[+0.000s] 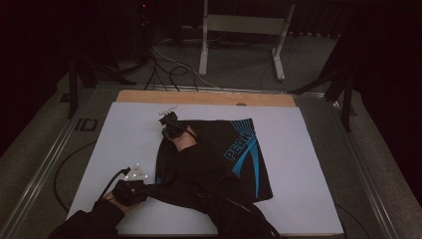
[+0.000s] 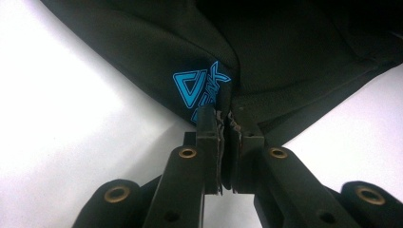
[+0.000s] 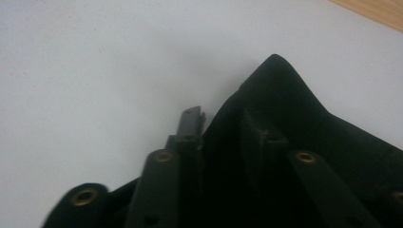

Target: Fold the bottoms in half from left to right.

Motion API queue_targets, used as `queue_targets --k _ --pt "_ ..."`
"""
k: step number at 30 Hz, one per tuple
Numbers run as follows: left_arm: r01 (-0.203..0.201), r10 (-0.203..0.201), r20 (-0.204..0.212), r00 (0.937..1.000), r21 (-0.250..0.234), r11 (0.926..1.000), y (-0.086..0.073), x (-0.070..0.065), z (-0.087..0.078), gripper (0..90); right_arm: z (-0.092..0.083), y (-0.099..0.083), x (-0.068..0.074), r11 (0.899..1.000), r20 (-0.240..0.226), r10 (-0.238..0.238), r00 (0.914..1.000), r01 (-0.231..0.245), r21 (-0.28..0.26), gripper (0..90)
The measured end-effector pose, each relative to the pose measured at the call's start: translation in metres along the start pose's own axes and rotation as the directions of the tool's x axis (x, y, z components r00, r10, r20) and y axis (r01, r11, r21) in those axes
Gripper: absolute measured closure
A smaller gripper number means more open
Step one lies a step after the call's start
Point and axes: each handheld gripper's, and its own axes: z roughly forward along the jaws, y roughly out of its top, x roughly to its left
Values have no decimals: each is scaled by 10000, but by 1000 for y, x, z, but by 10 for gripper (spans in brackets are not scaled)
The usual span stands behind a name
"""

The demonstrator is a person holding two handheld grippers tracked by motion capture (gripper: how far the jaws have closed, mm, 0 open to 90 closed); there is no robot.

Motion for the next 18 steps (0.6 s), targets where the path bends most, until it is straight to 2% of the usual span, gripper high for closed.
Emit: queue_targets --k 4,7,11,14,15,18 --pt "8 -8 3 10000 -41 10000 1 0 -1 847 -2 1 -2 9999 -288 21 9996 -18 106 834" --pt "20 -20 18 10000 -45 10000 1 0 0 847 -5 3 -4 10000 -373 -28 9993 30 71 882" --pt "49 -48 51 10000 -102 9999 1 0 -1 847 -8 4 -6 9996 -459 -268 9986 270 40 889" --pt "74 -73 83 9999 -171 9998 2 0 -3 847 -12 6 -9 9980 -455 -620 9970 623 54 893" --pt "92 -90 117 9999 -206 9997 2 0 -3 847 -13 6 -9 9984 -504 -564 9971 566 27 894" --pt "128 -123 150 9998 -325 9994 3 0 -5 848 -17 7 -11 9969 -514 -787 9956 786 -38 895"
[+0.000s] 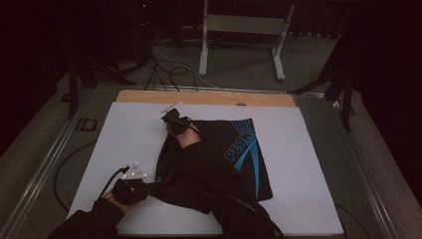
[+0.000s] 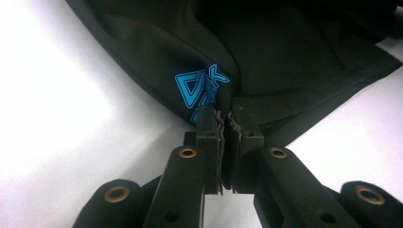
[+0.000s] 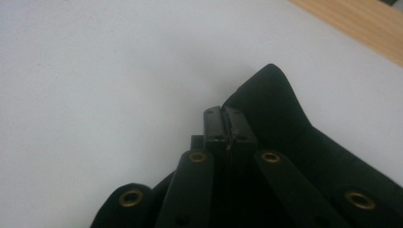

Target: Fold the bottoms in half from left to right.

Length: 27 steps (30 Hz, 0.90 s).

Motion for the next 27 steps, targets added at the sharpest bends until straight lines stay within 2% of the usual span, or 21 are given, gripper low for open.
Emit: queue_targets --k 12,27 --pt "-228 230 64 9997 -270 9994 8 -9 -4 848 -20 4 -10 9995 -106 -203 9997 200 -224 898" --pt "-543 550 197 9983 -347 9979 20 -17 -7 853 -40 2 -19 9988 -190 -155 9997 146 -465 899"
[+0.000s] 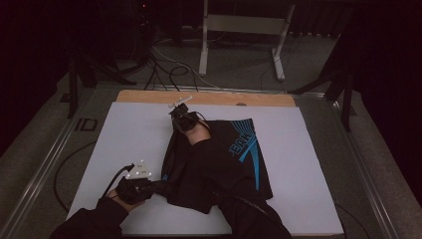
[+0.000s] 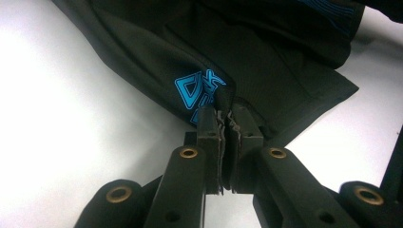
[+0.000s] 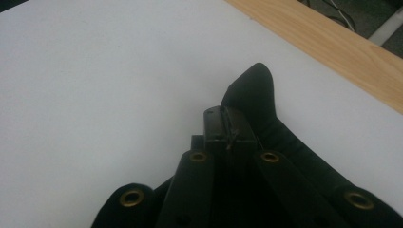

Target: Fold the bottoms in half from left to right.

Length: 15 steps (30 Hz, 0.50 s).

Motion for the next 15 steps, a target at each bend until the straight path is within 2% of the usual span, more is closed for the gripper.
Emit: queue_targets --k 8,15 --pt "-105 105 9 9999 -52 9999 6 -4 1 857 -11 1 -7 9999 74 64 10000 -63 -137 899" --pt "-403 405 175 9990 -107 9991 18 -12 4 857 -21 1 -13 9996 134 127 9998 -124 -240 899"
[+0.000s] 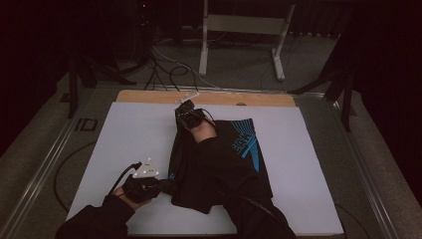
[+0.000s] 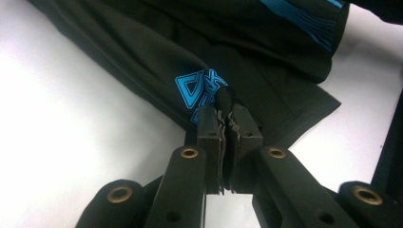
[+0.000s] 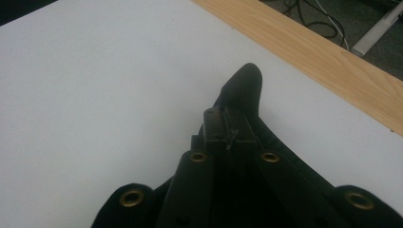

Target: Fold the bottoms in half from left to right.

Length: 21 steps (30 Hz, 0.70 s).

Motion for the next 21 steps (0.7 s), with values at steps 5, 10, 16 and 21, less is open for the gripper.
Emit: queue_targets --k 5,10,16,21 --pt "-26 27 166 9999 -76 10000 5 -2 2 857 -7 -1 -4 9999 11 48 10000 -48 -92 899" --pt "-186 188 246 9995 -82 9998 12 -5 4 858 -13 -2 -10 9998 122 85 9999 -83 -163 899" --pt "-321 325 341 9989 -129 9994 18 -8 5 858 -19 -5 -17 9997 213 142 9997 -138 -185 899" --pt "-362 366 442 9984 -80 9993 23 -11 7 858 -26 -8 -23 9993 286 248 9993 -240 -280 898"
